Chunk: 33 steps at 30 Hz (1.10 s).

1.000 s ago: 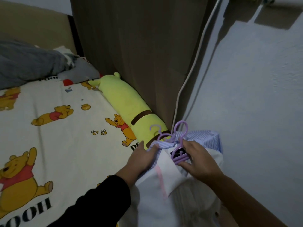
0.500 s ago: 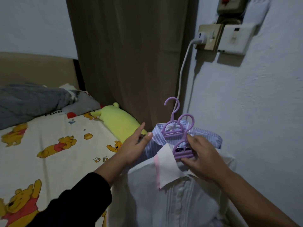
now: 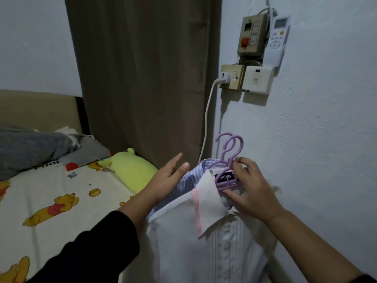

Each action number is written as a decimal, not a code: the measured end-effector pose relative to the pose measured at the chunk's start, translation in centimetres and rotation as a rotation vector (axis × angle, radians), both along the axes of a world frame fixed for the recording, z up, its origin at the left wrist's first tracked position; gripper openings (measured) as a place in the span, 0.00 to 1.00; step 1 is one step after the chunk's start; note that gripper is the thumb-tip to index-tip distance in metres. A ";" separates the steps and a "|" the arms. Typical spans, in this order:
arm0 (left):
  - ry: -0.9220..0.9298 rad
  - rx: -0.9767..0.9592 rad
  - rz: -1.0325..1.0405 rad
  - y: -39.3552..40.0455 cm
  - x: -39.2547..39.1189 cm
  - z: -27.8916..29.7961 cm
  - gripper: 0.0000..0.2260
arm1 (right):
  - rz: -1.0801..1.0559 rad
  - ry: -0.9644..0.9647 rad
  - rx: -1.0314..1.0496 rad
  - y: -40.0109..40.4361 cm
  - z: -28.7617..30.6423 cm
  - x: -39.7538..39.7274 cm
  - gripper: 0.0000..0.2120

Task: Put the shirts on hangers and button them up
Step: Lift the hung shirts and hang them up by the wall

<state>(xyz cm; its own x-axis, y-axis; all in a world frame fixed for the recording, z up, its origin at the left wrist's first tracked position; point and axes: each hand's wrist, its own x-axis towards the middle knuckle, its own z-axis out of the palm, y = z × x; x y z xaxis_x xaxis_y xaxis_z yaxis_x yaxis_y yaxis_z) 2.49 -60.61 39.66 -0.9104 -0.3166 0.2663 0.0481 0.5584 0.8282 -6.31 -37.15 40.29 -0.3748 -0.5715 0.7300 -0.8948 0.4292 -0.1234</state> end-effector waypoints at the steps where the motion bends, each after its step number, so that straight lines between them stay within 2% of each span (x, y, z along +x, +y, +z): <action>1: 0.007 0.001 -0.027 0.2 0.2 0.4 0.26 | -0.050 -0.007 0.024 -0.2 0.2 -0.1 0.32; 4: 0.003 -0.027 -0.102 0.6 0.7 1.5 0.28 | -0.184 0.027 0.098 -0.6 0.5 0.1 0.33; 8: -0.001 -0.131 -0.127 0.9 1.5 2.0 0.30 | -0.251 0.048 0.042 -0.8 0.9 0.6 0.32; 15: 0.094 -0.582 -0.142 3.6 2.3 4.1 0.40 | -0.257 0.103 0.010 -0.2 2.3 1.7 0.33; 18: 0.162 -0.669 -0.134 4.8 1.9 4.9 0.43 | -0.275 0.144 -0.005 0.4 3.4 2.6 0.32; 24: 0.265 -0.584 -0.236 6.7 1.1 7.4 0.45 | -0.321 0.198 -0.018 3.5 5.9 4.1 0.31; 28: 0.297 -0.488 -0.339 9.1 0.3 9.8 0.40 | -0.315 0.202 -0.040 7.2 7.8 5.3 0.34; 33: 0.382 -0.385 -0.530 14.5 0.0 12.6 0.34 | -0.512 0.343 -0.041 13.5 10.0 7.9 0.31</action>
<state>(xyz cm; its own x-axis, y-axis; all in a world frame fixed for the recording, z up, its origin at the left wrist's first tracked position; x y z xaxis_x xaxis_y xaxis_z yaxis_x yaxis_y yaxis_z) 2.51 -46.10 52.24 -0.7371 0.3170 0.5968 0.6352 0.6265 0.4516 1.54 -23.62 50.27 -0.3344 -0.3499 0.8751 -0.5678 0.8159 0.1092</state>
